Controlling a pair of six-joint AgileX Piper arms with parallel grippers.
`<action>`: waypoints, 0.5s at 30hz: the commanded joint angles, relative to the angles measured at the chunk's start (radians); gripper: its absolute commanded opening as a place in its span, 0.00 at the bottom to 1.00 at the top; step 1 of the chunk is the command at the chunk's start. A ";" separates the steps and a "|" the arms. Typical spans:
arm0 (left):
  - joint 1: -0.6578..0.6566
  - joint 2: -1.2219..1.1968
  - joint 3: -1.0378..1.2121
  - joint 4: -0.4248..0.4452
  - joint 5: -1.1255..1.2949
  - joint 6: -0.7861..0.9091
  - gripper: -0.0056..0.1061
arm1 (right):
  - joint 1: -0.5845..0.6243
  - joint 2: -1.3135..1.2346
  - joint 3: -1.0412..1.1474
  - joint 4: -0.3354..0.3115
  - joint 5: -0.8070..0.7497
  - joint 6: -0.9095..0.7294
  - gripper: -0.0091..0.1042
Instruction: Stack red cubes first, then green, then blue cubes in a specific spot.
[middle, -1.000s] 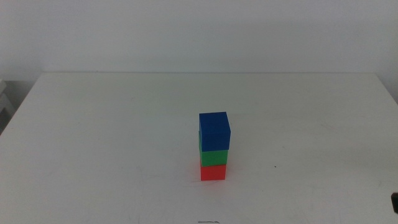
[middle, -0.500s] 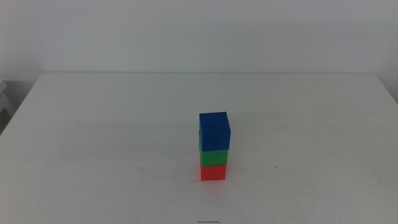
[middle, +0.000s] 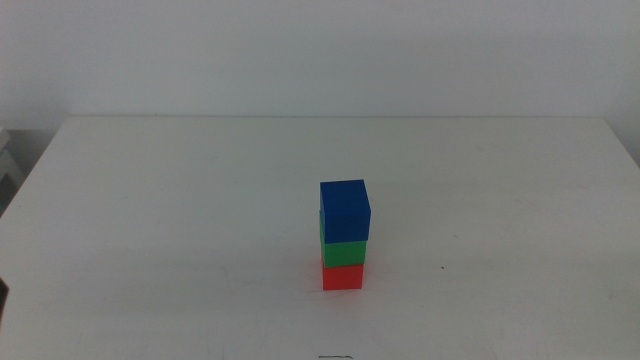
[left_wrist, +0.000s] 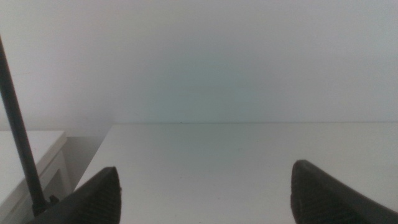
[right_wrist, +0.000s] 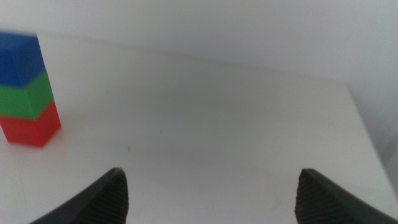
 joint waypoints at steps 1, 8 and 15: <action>0.001 -0.019 0.003 -0.011 -0.133 -0.007 0.89 | -0.007 0.003 0.032 -0.008 -0.108 -0.011 0.91; 0.001 -0.019 0.140 -0.011 -0.270 -0.007 0.89 | -0.008 -0.006 0.159 -0.038 -0.371 -0.011 0.91; 0.001 -0.019 0.203 -0.011 -0.264 -0.007 0.89 | -0.036 -0.006 0.265 -0.049 -0.628 -0.011 0.91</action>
